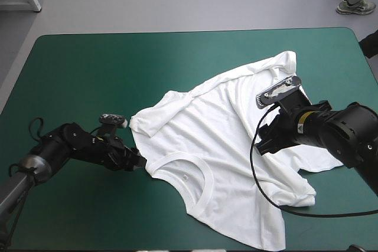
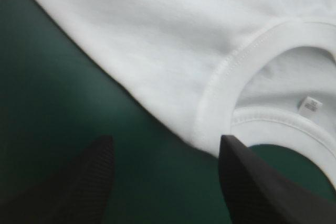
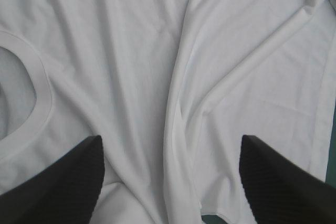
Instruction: Fold the cloth
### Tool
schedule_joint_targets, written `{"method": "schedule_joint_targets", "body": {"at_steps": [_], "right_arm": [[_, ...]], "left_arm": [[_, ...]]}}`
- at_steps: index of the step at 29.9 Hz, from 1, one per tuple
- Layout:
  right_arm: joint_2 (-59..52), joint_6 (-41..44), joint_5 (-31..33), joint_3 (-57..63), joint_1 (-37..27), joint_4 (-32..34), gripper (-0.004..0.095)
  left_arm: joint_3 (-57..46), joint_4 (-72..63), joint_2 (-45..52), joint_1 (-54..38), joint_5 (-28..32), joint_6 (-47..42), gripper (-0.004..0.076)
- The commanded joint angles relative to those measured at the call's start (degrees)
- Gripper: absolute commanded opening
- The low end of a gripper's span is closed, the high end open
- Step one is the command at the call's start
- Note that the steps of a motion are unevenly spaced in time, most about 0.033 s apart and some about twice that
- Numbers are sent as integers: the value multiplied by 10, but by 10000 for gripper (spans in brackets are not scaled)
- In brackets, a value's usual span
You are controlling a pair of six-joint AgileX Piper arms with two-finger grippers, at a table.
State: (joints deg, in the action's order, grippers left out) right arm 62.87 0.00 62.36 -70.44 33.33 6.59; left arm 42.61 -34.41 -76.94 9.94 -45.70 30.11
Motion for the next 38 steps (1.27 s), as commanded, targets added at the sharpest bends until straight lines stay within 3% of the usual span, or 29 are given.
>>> {"method": "schedule_joint_targets", "body": {"at_steps": [1, 4, 10, 12, 16, 22, 26, 28, 38], "right_arm": [[-11, 6, -31, -20, -3, 10, 671], [-11, 6, -31, -20, -3, 9, 671], [-11, 9, -30, -20, -3, 8, 671], [-11, 9, -26, -20, -3, 4, 671], [-11, 9, 2, -20, -3, -3, 638], [-11, -8, 41, -19, -3, -11, 553], [-17, -22, 53, -4, -3, -71, 552], [-23, -29, 53, 20, 0, -108, 552], [-54, -20, 46, 209, 1, -160, 508]], "left_arm": [[8, -22, -18, 37, 57, -15, 430], [8, -20, -46, 54, 91, -15, 430], [8, -19, -103, 74, 91, -11, 413], [8, -18, -114, 80, 91, -10, 337], [8, -18, -119, 81, 105, 15, 23], [8, -18, -119, 81, 117, 18, 19], [9, 6, -104, 80, 141, 10, 19], [11, 29, -89, 80, 147, -1, 19], [58, 81, -74, 43, 125, -39, 19]]}}
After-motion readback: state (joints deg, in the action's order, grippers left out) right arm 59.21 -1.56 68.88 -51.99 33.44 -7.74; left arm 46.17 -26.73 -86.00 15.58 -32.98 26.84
